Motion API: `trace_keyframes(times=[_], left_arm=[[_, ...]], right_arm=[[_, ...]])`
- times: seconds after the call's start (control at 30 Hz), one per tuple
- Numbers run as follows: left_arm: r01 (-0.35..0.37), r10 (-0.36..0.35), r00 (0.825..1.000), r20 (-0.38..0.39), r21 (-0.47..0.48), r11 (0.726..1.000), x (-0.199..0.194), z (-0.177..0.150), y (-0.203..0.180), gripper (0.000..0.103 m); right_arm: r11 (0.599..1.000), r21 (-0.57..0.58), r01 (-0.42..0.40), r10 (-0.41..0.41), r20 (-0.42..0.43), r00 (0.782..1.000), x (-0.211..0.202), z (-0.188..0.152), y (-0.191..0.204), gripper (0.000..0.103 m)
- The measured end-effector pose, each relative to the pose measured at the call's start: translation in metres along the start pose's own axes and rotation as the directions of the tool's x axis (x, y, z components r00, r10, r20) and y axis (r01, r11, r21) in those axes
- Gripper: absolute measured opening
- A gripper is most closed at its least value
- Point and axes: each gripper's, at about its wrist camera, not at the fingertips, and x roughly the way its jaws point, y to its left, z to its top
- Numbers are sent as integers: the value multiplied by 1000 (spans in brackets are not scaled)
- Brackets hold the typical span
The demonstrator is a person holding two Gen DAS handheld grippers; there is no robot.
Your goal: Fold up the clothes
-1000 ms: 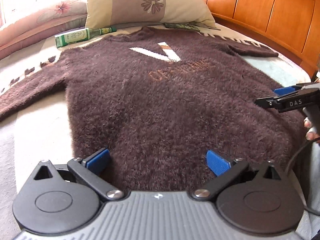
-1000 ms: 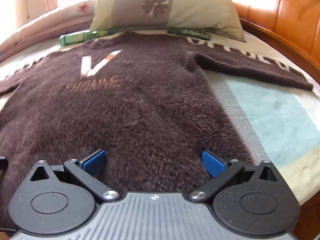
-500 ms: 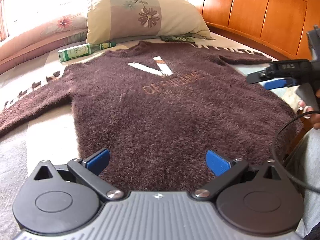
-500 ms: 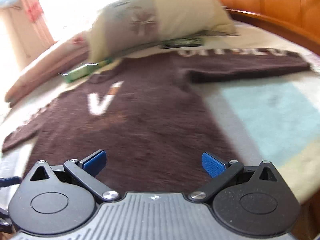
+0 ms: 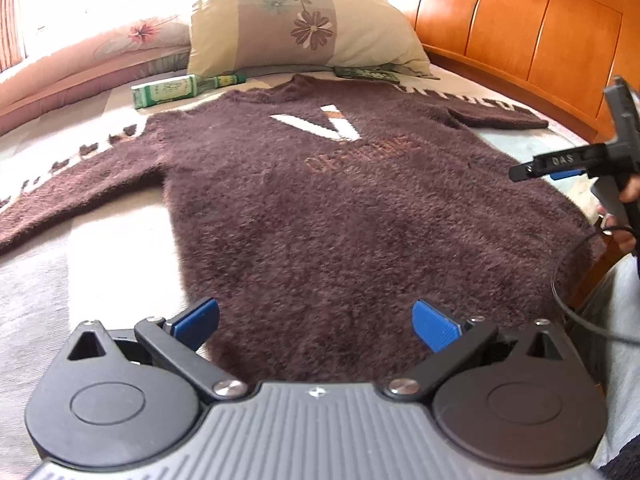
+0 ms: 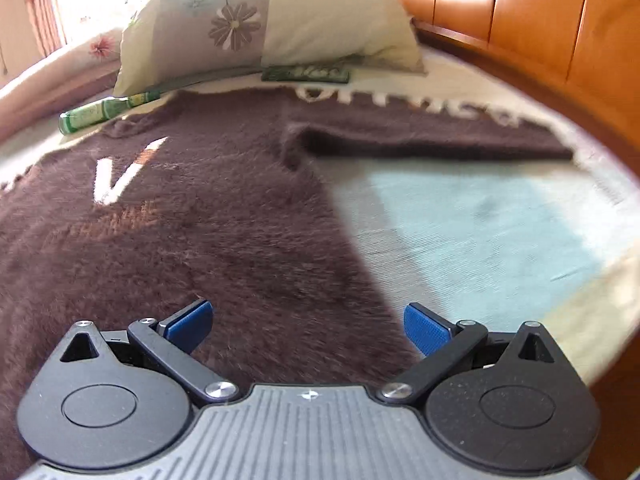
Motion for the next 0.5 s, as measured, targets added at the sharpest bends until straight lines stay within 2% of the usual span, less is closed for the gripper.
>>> trace_keyframes(times=[0.1, 0.23, 0.33, 0.5], left_arm=[[59, -59, 998, -6, 20, 998, 7, 0, -10, 102], [117, -115, 993, -37, 50, 992, 18, -3, -24, 102], [108, -105, 993, -51, 56, 993, 21, -12, -25, 102], [104, -98, 993, -72, 83, 991, 9, -21, -21, 102]], right_arm=[[996, -54, -78, 80, 35, 996, -22, -8, 12, 103], [977, -37, -208, 209, 29, 977, -30, -17, 22, 103], [977, -40, -209, 208, -21, 978, -22, -25, 29, 103], [989, -94, -113, 106, -80, 991, -16, -39, 27, 103]])
